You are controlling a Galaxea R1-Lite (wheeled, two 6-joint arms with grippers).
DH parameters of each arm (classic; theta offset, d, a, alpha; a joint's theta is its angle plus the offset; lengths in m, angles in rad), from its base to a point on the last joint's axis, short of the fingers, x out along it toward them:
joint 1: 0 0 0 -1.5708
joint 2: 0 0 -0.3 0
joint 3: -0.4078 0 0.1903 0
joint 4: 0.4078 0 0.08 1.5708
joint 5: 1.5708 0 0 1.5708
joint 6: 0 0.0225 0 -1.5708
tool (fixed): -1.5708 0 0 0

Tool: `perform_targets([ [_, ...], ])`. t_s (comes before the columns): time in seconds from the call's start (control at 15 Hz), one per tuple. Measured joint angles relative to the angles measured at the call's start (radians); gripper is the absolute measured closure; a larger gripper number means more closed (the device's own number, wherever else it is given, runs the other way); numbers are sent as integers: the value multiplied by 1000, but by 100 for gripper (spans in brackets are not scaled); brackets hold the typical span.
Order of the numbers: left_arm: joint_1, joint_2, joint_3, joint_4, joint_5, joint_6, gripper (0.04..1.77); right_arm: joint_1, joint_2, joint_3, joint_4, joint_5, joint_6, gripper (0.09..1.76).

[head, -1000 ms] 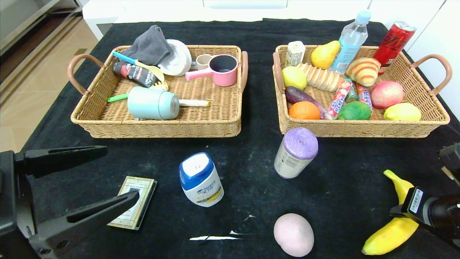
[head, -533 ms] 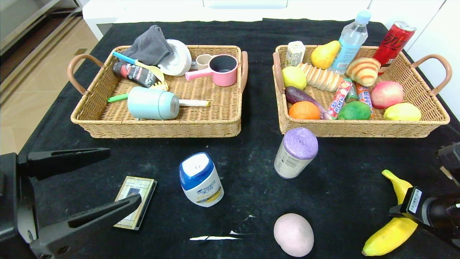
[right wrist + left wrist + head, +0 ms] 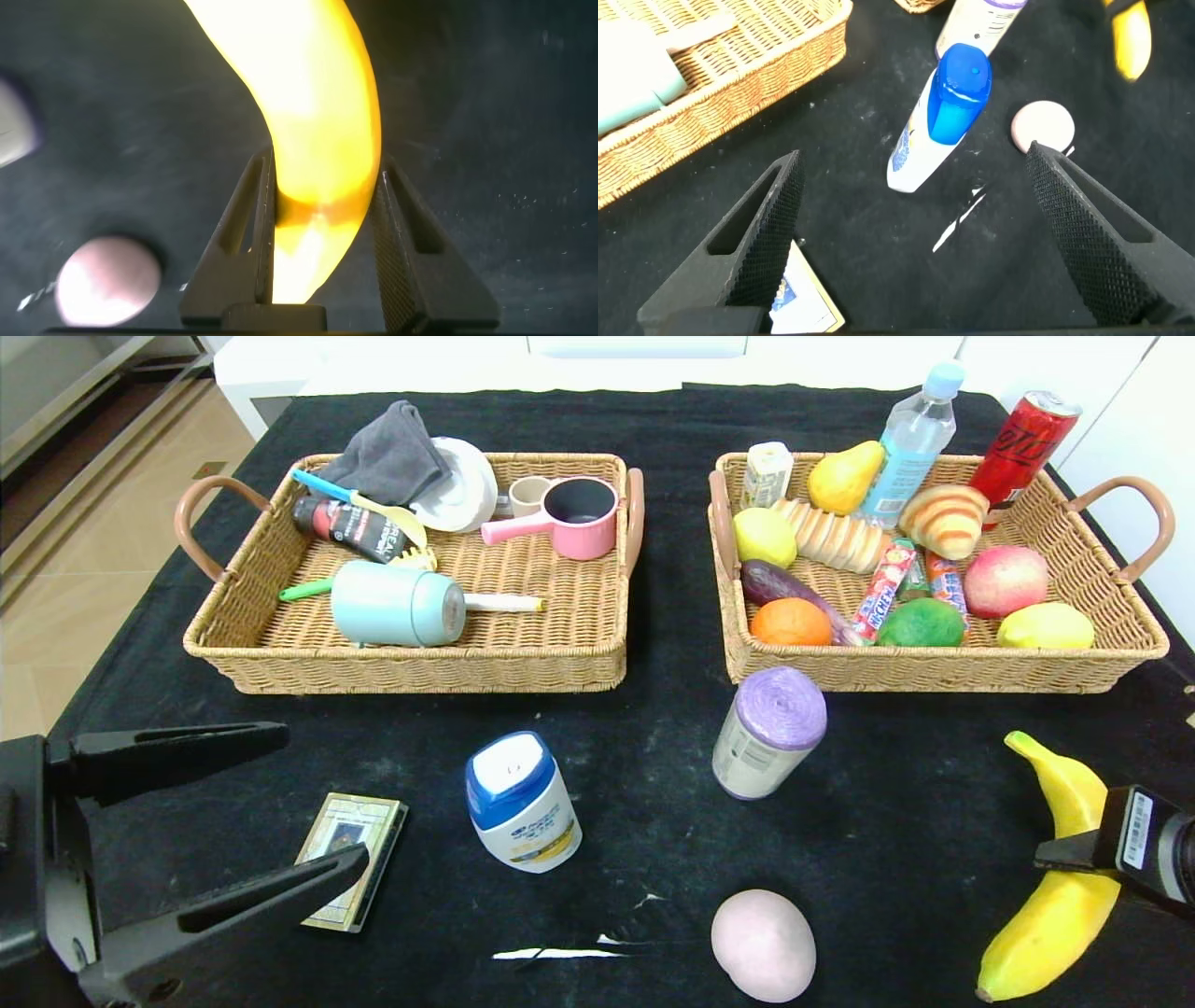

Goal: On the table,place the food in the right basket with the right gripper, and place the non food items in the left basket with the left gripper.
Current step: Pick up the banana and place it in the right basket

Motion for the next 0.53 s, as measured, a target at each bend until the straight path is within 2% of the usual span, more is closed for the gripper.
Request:
perform_targets([
  [0.27, 0, -1, 1, -3, 0, 0, 9, 59, -4, -135, 22, -2, -41, 117],
  [0.53, 0, -3, 1, -3, 1, 0, 9, 69, 47, -300, 24, -6, -69, 117],
])
